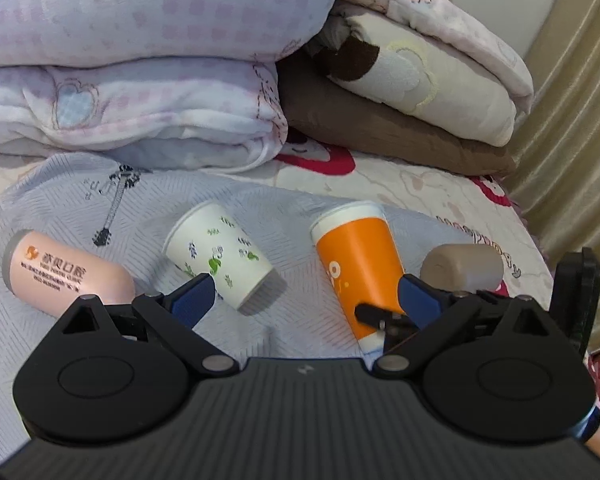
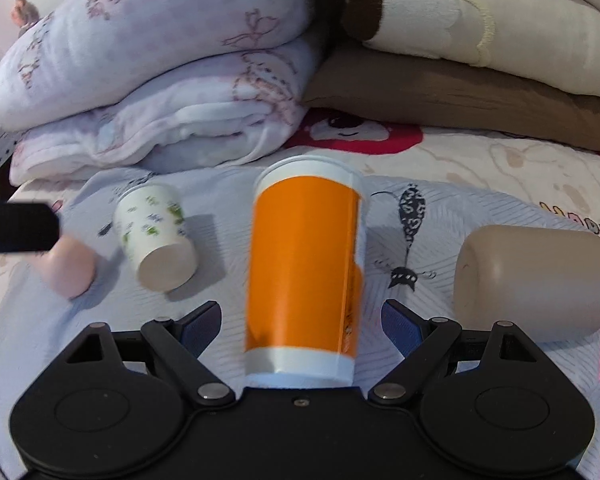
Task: Flip cup upright
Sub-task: 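Move the right tool toward the lying orange cup and straddle its body, then close the right gripper around the orange cup's body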
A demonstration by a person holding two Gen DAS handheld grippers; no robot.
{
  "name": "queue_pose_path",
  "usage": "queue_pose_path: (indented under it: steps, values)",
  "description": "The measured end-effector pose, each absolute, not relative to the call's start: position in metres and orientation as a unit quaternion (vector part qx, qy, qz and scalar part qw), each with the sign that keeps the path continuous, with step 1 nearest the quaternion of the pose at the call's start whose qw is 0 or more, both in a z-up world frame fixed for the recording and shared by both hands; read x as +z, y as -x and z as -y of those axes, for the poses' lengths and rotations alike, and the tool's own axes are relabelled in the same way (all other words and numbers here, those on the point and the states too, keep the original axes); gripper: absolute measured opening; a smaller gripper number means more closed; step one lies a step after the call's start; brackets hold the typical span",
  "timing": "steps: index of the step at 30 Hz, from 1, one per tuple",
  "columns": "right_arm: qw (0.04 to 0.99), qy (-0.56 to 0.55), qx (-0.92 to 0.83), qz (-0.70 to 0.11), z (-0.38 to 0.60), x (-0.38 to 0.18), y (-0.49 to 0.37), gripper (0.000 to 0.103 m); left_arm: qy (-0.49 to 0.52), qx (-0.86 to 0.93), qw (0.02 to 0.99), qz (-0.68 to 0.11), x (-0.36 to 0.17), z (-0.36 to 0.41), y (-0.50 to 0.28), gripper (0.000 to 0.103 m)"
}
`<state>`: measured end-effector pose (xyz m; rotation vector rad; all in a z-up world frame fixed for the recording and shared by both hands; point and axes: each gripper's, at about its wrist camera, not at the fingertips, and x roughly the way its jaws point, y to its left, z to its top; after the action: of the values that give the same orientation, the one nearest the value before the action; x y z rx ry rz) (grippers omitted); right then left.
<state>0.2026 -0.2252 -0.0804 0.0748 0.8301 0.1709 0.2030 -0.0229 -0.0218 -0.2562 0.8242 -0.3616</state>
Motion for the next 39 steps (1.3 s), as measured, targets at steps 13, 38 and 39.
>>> queue_pose_path:
  steps: [13,38,39]
  values:
    - [0.91,-0.072,0.077,-0.4,0.221,-0.07,-0.172,0.068,0.175,-0.225,0.848,-0.446,-0.039,0.029,-0.2,0.099]
    - [0.89,-0.185,0.056,-0.414,0.201,-0.078,-0.083,0.068,0.203,-0.267,0.781,-0.526,-0.051,0.033,-0.172,0.099]
    - [0.887,-0.193,0.059,-0.415,0.201,-0.078,-0.08,0.068,0.204,-0.268,0.777,-0.532,-0.053,0.033,-0.172,0.099]
